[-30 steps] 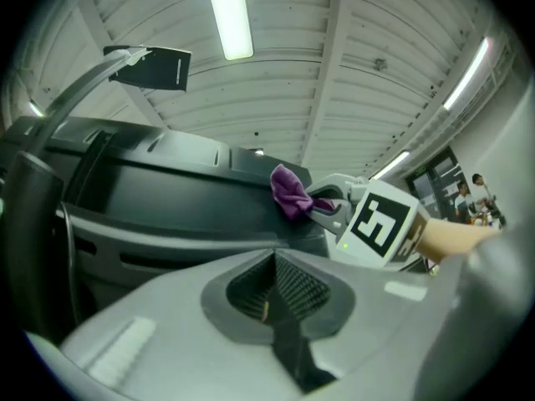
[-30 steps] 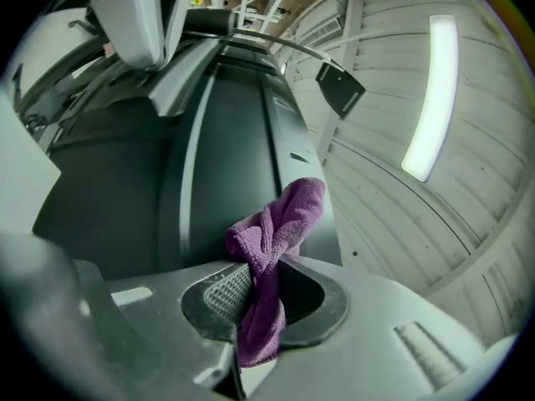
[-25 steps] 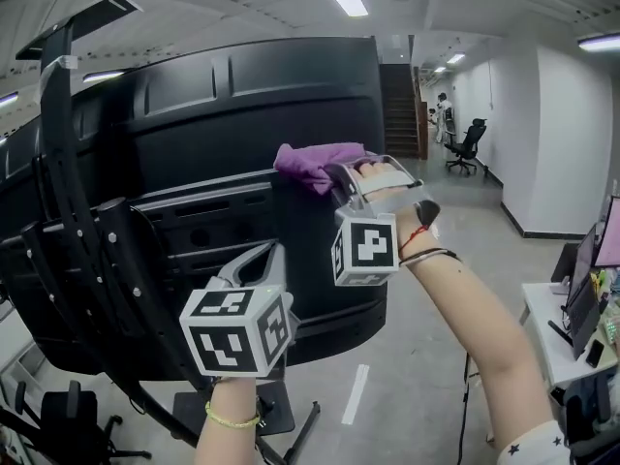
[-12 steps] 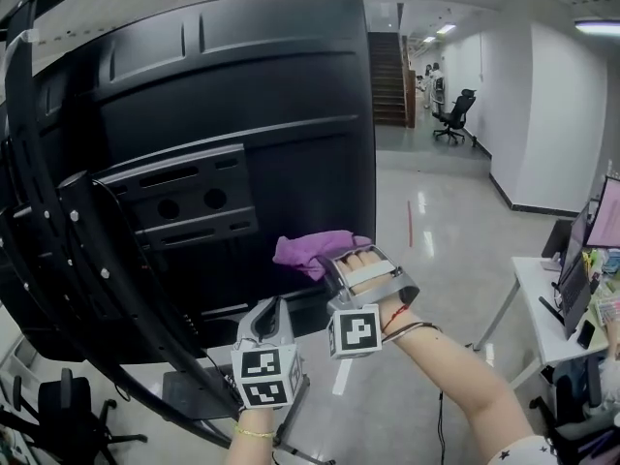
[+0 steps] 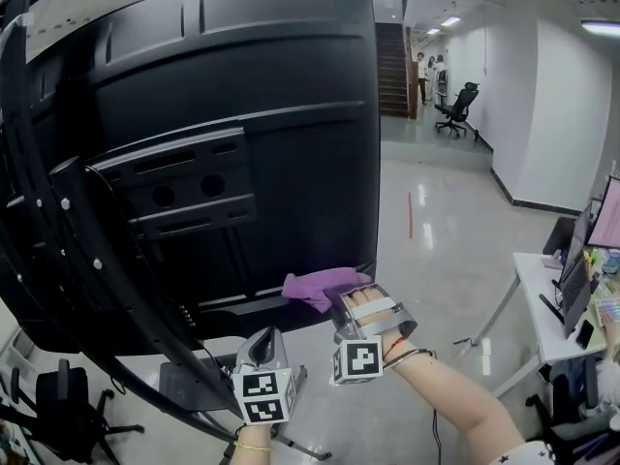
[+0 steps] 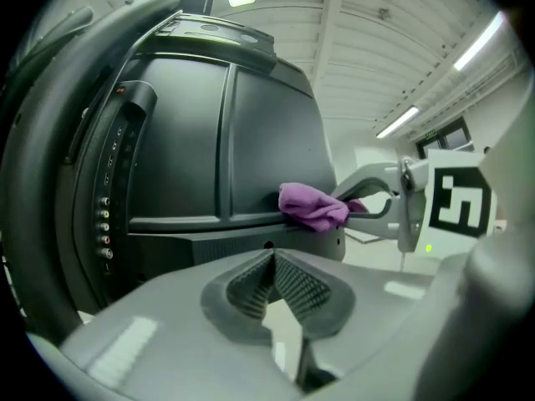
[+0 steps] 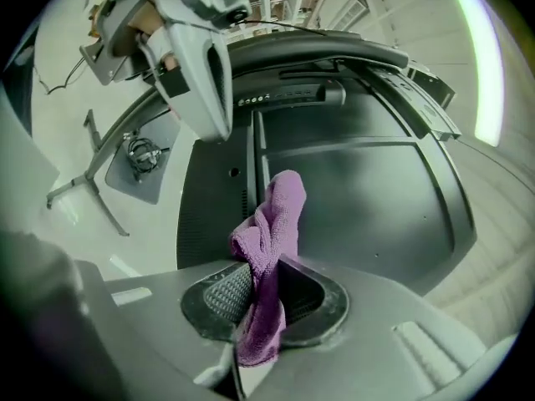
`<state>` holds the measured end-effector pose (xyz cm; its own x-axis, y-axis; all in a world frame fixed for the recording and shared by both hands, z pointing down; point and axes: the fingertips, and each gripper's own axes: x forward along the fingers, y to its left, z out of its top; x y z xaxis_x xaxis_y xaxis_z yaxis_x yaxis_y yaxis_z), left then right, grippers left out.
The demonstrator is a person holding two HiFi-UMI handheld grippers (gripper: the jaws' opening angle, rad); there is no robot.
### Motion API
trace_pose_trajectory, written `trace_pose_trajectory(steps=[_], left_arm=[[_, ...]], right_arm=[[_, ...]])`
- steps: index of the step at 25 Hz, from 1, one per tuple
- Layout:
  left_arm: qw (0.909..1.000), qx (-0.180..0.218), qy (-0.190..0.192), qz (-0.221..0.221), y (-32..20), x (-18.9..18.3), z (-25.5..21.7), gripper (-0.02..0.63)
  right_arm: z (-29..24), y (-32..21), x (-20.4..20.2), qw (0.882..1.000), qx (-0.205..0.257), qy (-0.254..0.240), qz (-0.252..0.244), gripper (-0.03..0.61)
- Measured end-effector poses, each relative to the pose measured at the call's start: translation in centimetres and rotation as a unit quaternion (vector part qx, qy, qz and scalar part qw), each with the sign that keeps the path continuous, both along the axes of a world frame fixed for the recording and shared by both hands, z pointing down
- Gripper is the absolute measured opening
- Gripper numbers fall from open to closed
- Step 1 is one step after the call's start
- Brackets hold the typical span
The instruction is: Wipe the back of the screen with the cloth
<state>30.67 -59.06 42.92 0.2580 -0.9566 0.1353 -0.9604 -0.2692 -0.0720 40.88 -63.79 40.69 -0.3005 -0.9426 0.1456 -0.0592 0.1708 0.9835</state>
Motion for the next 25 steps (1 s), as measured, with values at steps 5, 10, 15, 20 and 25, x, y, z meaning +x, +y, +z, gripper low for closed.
trace_pose_trajectory(steps=[5,10,15,20,25], left_arm=[[0.9995,0.024,0.020,0.009,2.6,0.6,-0.8,0.008],[0.9975,0.045,0.055,0.008,5.0,0.7,-1.1,0.008],[0.9976,0.052,0.045,0.005,6.4,0.6,-0.1,0.008],[0.9978,0.039,0.053,0.001,7.0,0.6,1.0,0.008],[0.9977,0.040,0.054,0.000,7.1,0.7,0.5,0.008]], right_arm=[[-0.7,4.7,0.1,0.983,-0.031,-0.182,-0.023,0.058],[0.8,9.2,0.1,0.931,-0.071,-0.357,-0.036,0.058],[2.5,11.1,0.8,0.855,-0.125,-0.504,-0.019,0.057],[2.7,11.3,1.2,0.803,-0.162,-0.573,-0.016,0.055],[2.2,11.4,1.9,0.789,-0.168,-0.591,-0.006,0.055]])
